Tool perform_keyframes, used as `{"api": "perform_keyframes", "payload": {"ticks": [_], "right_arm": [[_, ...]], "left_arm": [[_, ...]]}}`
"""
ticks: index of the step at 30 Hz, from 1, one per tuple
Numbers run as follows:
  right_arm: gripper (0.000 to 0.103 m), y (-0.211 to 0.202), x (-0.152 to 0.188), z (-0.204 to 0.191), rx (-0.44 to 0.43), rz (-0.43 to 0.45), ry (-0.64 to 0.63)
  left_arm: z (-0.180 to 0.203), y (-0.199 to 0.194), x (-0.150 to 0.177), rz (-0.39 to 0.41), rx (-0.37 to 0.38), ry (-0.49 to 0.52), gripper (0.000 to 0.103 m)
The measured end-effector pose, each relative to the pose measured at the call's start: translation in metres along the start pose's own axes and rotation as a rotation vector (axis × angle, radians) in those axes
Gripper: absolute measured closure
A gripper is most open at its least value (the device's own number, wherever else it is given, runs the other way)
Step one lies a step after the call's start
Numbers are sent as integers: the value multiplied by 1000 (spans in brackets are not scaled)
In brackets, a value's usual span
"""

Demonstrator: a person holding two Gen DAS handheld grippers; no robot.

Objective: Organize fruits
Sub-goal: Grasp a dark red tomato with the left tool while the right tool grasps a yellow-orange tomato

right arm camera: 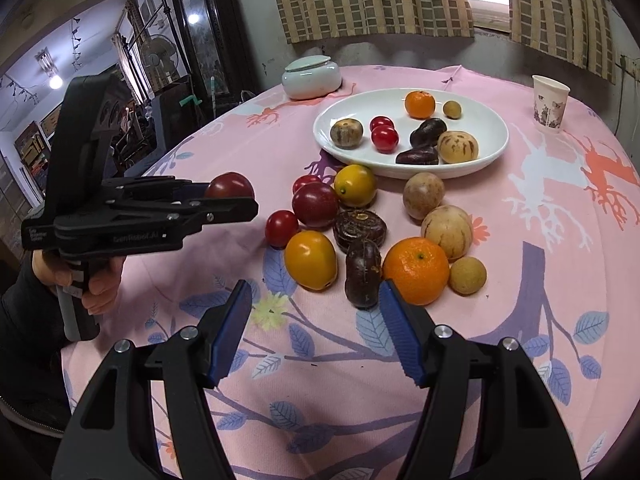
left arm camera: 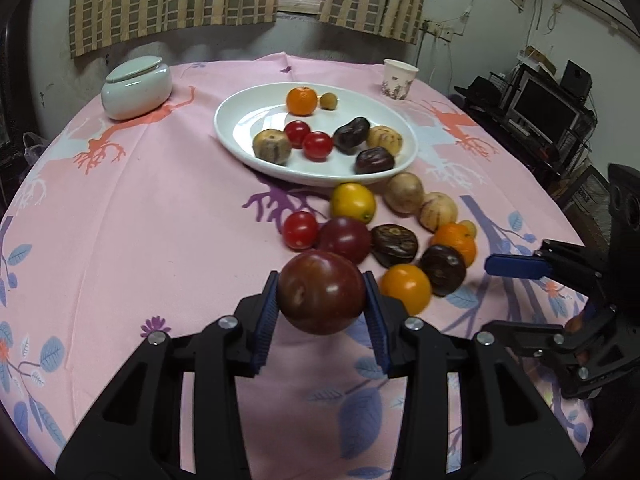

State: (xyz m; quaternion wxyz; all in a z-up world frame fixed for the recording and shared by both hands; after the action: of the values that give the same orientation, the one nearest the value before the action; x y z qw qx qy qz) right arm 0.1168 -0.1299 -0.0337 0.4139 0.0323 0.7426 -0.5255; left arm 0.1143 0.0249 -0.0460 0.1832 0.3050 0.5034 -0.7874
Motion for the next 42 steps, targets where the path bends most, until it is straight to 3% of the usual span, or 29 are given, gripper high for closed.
{"api": "perform_keyframes", "payload": {"ticks": [7, 11, 16, 20, 22, 27, 32, 42], "right_arm": [[36, -2, -1, -16, -17, 38, -56], [36, 9, -1, -34, -9, -8, -107], [36, 15, -16, -45, 74, -5, -120], [36, 27, -19, -50, 179, -50, -137], [37, 33, -15, -55, 184, -73, -165], [48, 41, -15, -53, 218, -84, -178], [51, 51, -17, -47, 280, -98, -232], [57, 66, -21, -55, 279, -137, -319]], "left_arm": [[-7, 5, 5, 3, 7, 17, 62], [-14, -2, 2, 23, -16, 17, 62], [-23, -7, 1, 20, -20, -3, 62], [-28, -13, -2, 40, -34, -12, 62], [-32, -12, -1, 29, -30, -31, 62], [-35, -10, 0, 18, -37, -44, 62], [-37, -7, 2, 4, -36, -56, 62], [-35, -5, 3, -8, -22, -54, 62]]}}
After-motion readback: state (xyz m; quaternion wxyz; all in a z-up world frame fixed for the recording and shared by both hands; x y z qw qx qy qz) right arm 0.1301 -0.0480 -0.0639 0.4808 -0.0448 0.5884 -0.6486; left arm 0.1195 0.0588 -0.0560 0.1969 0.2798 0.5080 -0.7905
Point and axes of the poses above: each gripper's, at about its wrist camera, not at the fingertips, and y roughly the way its jaws point, z to its right, x to its underside, the point moved 5 cm from there along y, roughly the way its jaws point, and after that the axes turned 12 degrees about x, right-handed, at the moved point
